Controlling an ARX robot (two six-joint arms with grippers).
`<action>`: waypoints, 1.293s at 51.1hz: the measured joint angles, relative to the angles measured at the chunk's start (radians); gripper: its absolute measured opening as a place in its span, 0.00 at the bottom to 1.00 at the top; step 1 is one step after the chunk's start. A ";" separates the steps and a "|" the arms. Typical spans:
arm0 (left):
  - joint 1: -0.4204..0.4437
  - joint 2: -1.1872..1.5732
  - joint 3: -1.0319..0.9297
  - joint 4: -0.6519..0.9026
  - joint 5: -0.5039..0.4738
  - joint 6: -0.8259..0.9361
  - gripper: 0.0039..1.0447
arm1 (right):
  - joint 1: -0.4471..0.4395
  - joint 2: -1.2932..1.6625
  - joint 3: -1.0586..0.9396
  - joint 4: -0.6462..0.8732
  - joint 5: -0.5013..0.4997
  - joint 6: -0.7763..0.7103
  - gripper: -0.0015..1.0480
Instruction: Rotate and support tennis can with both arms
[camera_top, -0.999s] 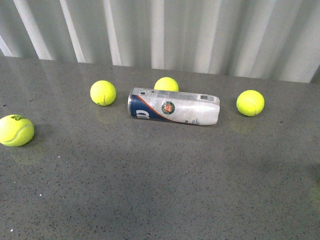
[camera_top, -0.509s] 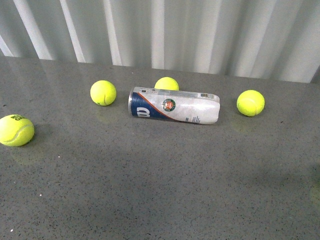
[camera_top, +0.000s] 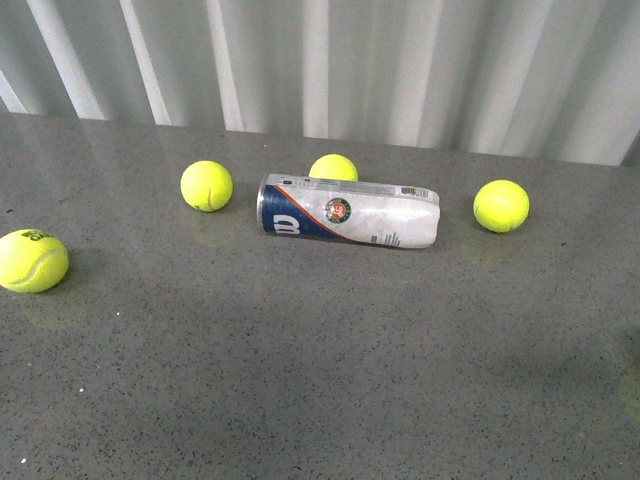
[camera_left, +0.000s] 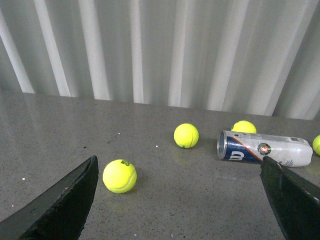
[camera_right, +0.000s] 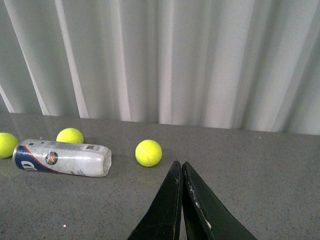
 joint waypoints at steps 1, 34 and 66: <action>0.000 0.000 0.000 0.000 0.000 0.000 0.94 | 0.000 -0.006 0.000 -0.006 0.000 0.000 0.03; 0.000 -0.001 0.000 0.000 0.000 0.000 0.94 | 0.000 -0.233 0.001 -0.240 -0.002 -0.001 0.17; 0.000 -0.001 0.000 0.000 0.000 0.000 0.94 | 0.000 -0.233 0.001 -0.240 -0.001 0.000 0.93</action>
